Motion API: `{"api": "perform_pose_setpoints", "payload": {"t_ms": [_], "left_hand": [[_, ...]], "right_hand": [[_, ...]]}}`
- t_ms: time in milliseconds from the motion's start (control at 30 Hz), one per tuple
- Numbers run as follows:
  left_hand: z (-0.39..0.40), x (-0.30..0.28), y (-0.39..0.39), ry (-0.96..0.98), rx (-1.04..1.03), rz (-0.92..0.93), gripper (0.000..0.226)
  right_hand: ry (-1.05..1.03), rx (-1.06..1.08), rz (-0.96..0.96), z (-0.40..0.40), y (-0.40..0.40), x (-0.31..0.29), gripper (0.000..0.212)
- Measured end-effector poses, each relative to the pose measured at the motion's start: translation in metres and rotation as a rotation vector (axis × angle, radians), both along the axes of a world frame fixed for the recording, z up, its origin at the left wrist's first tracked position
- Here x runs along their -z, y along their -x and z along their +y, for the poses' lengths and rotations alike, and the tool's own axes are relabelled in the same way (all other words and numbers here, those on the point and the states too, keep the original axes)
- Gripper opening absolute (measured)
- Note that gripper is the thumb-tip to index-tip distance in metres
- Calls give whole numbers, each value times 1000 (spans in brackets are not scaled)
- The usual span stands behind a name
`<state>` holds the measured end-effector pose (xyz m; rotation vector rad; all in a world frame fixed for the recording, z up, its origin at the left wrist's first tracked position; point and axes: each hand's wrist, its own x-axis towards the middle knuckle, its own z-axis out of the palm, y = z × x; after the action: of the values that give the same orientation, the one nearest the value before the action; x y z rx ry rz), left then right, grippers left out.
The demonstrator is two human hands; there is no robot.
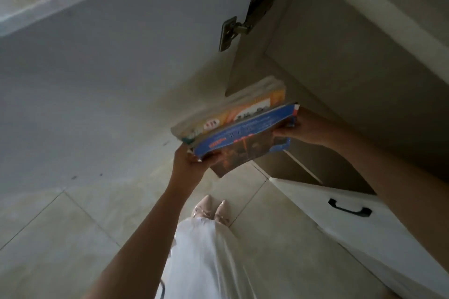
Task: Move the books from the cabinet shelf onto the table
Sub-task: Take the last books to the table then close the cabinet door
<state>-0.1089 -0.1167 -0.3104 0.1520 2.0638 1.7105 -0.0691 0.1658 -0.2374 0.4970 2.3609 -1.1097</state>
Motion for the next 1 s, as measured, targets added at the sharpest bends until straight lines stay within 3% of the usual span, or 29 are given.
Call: {"api": "perform_pose_setpoints", "payload": {"t_ms": [133,267,367,467,533,667,1000], "left_hand": [[-37,-56,-21,-16,-40,-166,39],[-66,-112,-47,-94,-123,-293,37],[-86,-148,-65,-147,-308,-378,34],[-106,-181,-80,-150,-405,-391,31],[-121,-204,-88,-215,-453,-425,38],[-155,-236,-102,-279,-477,-413,43],[-253,-262,-178,-148,-659,-294,58]], "right_hand": [[221,147,-54,-38,-32,-45,29],[382,233,-43,-80,-63,-91,58],[500,235,-34,-110,-80,-122,39],[502,254,33,-142,-93,-150,47],[542,349,91,-165,-98,-163,47],[617,528,128,-213,-101,-183,24],[537,313,35,-315,-123,-206,30]]}}
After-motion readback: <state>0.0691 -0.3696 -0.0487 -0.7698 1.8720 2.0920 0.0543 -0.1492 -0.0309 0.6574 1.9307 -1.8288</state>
